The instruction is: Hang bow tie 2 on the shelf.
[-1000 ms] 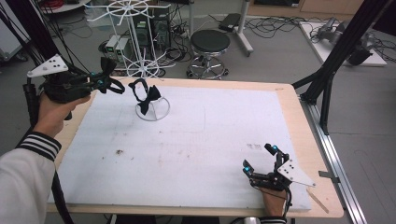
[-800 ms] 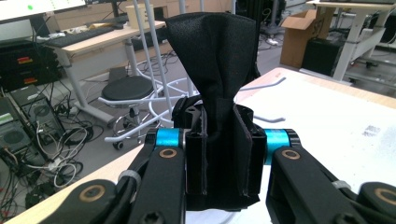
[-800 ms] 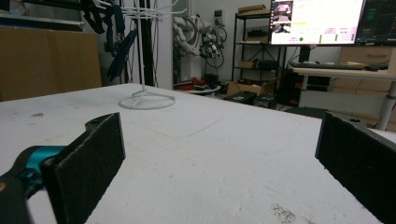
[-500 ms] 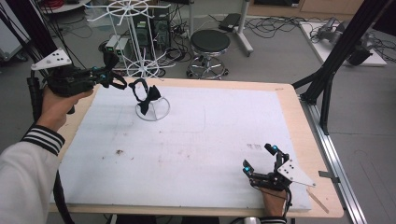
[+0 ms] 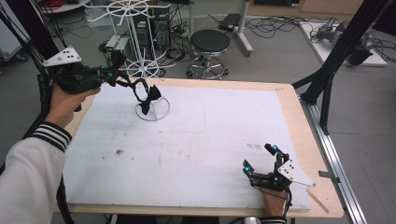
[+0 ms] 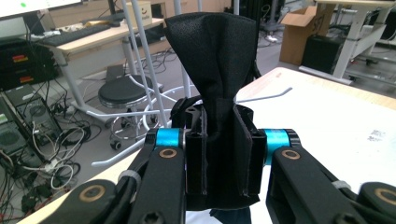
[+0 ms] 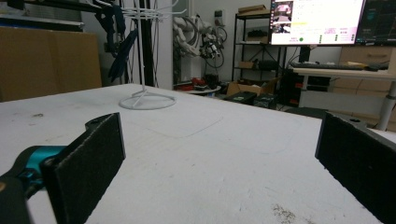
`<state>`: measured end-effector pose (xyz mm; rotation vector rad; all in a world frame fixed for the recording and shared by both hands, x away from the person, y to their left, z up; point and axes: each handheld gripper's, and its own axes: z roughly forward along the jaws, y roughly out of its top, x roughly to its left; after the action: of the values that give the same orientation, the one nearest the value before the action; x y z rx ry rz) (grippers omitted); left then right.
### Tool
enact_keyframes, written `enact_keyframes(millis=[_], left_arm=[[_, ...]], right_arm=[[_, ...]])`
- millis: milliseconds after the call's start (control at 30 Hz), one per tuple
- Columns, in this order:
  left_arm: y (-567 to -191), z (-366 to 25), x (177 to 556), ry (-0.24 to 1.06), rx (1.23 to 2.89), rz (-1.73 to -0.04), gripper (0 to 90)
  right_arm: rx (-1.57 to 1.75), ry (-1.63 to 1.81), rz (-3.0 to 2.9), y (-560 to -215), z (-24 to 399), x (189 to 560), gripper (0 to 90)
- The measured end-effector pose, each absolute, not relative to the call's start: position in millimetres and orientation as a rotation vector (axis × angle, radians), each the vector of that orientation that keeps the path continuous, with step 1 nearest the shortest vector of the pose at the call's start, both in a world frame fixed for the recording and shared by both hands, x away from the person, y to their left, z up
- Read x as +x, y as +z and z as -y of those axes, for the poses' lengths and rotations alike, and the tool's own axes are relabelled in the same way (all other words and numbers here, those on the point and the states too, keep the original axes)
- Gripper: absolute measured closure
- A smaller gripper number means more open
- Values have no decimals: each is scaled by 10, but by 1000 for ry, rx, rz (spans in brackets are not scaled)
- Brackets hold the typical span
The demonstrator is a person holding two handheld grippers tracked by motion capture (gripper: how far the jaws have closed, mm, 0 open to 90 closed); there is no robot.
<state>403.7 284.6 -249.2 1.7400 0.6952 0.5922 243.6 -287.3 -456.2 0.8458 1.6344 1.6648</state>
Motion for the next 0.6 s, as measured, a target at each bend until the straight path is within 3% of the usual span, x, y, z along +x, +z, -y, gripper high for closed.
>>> enact_keyframes(millis=[600], left_arm=[[-2532,-2614,4115,579,1811,-735,760]], right_arm=[[843,1665,-1634,-4562,2873,2437,7]])
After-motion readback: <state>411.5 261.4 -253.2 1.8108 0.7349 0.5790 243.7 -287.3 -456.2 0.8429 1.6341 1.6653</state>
